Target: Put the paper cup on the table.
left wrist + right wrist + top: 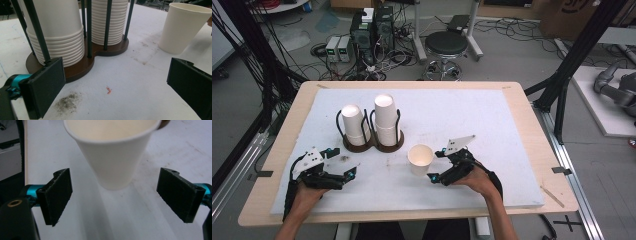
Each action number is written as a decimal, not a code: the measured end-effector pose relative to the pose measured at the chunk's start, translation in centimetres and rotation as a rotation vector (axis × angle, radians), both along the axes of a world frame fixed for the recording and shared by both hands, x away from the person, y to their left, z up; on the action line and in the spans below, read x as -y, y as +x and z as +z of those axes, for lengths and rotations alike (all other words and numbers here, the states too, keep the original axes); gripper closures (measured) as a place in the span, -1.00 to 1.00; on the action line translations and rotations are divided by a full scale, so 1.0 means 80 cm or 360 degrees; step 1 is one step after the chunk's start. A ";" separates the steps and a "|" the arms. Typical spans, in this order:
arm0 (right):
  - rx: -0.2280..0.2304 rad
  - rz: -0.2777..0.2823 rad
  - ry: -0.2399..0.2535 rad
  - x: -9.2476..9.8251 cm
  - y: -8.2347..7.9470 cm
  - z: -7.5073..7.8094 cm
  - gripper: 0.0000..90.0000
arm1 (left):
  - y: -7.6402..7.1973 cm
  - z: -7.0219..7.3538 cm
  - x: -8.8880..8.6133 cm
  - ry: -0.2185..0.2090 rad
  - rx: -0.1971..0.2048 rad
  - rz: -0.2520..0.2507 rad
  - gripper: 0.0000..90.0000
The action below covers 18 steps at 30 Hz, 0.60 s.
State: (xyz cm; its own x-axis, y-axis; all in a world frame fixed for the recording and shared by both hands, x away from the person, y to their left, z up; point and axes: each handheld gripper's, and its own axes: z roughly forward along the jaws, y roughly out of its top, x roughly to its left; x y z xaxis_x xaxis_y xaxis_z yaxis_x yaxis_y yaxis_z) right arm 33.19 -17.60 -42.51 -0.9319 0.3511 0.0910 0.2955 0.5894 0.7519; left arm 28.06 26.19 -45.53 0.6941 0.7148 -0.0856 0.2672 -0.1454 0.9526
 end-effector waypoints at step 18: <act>0.0047 -0.0298 0.0188 0.091 -0.008 -0.013 -0.69 | -0.002 0.000 0.001 0.0009 0.0018 0.0024 -0.96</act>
State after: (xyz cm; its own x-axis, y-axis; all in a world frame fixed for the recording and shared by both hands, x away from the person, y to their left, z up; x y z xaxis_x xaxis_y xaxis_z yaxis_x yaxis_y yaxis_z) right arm 32.53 -24.89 -43.58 -0.8544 0.5066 0.1154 0.3682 0.4335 0.8225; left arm 27.93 26.15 -45.52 0.6840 0.7257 -0.0738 0.2586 -0.1466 0.9548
